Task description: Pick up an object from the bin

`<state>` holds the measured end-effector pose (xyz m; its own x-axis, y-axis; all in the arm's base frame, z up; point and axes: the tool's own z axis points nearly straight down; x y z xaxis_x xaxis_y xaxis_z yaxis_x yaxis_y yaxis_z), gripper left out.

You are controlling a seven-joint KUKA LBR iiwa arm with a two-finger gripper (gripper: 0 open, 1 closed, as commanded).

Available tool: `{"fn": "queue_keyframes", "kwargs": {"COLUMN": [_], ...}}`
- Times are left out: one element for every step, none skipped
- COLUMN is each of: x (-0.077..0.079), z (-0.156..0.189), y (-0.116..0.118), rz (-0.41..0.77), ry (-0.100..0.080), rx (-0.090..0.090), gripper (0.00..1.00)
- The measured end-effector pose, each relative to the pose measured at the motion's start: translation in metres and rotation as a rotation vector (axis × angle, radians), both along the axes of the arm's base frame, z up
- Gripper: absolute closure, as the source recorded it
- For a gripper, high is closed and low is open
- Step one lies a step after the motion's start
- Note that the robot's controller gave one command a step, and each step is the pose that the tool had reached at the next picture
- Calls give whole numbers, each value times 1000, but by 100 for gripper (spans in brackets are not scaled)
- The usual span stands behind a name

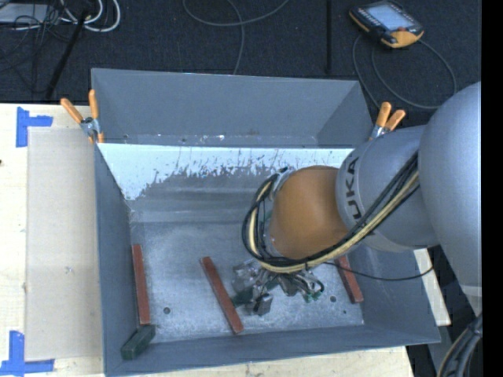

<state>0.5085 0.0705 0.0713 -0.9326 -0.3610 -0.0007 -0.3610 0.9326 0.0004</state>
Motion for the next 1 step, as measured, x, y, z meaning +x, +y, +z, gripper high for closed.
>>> {"fn": "queue_keyframes", "kwargs": {"x": [0], "z": [0], "y": [0], "rz": [1], "ry": [0], "rx": [0], "gripper": [100]}}
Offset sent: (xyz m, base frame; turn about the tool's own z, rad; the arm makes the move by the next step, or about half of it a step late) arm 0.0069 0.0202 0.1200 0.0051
